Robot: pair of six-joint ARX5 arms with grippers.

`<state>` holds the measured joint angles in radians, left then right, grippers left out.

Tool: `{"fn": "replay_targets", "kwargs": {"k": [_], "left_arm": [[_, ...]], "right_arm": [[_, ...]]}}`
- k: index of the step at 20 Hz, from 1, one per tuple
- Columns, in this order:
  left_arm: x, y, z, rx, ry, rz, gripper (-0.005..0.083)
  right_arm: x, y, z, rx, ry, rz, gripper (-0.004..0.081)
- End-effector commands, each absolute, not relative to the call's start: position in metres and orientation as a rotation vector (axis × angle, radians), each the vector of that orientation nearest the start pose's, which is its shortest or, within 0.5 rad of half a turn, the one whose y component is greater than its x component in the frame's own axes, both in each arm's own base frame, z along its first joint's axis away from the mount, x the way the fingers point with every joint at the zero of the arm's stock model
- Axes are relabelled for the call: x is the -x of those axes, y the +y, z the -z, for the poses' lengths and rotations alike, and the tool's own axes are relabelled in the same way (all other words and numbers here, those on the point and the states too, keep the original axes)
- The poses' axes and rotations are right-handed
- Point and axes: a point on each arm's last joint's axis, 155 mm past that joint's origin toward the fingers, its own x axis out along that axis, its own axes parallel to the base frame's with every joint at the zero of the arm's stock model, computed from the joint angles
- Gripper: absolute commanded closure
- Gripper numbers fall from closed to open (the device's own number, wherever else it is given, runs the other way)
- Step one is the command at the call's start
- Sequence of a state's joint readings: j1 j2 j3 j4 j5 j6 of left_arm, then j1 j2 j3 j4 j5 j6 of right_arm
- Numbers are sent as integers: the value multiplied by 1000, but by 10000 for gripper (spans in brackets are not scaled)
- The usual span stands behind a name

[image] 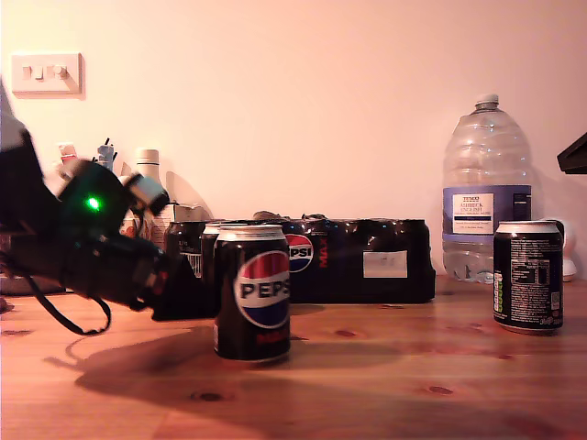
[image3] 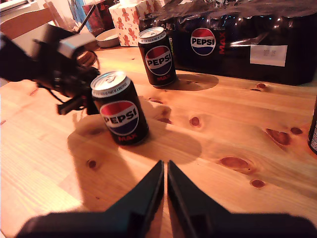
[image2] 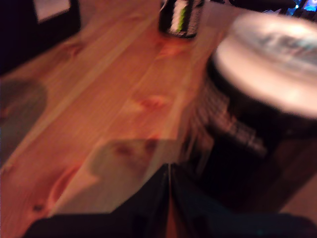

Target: Stack up the Pepsi cans on top of each other

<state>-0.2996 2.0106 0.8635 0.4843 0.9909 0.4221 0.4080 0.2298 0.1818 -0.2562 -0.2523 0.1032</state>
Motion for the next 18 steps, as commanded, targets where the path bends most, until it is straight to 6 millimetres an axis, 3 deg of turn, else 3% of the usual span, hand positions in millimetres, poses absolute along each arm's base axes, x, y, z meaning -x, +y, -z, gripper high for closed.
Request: {"fn": "replay_targets", "kwargs": {"k": [1, 10, 15, 18], "left_arm": [[-347, -278, -50, -118, 365, 1368, 795], [-317, -322, -51, -142, 364, 1445, 795], [-342, -315, -53, -169, 340, 1334, 795], [-366, -303, -70, -134, 324, 1225, 795]], "right_arm": [[-207, 141, -140, -69, 337, -643, 782], [-207, 141, -140, -69, 337, -644, 782], [-207, 141, -141, -81, 338, -642, 782], [-207, 141, -140, -161, 369, -627, 782]]}}
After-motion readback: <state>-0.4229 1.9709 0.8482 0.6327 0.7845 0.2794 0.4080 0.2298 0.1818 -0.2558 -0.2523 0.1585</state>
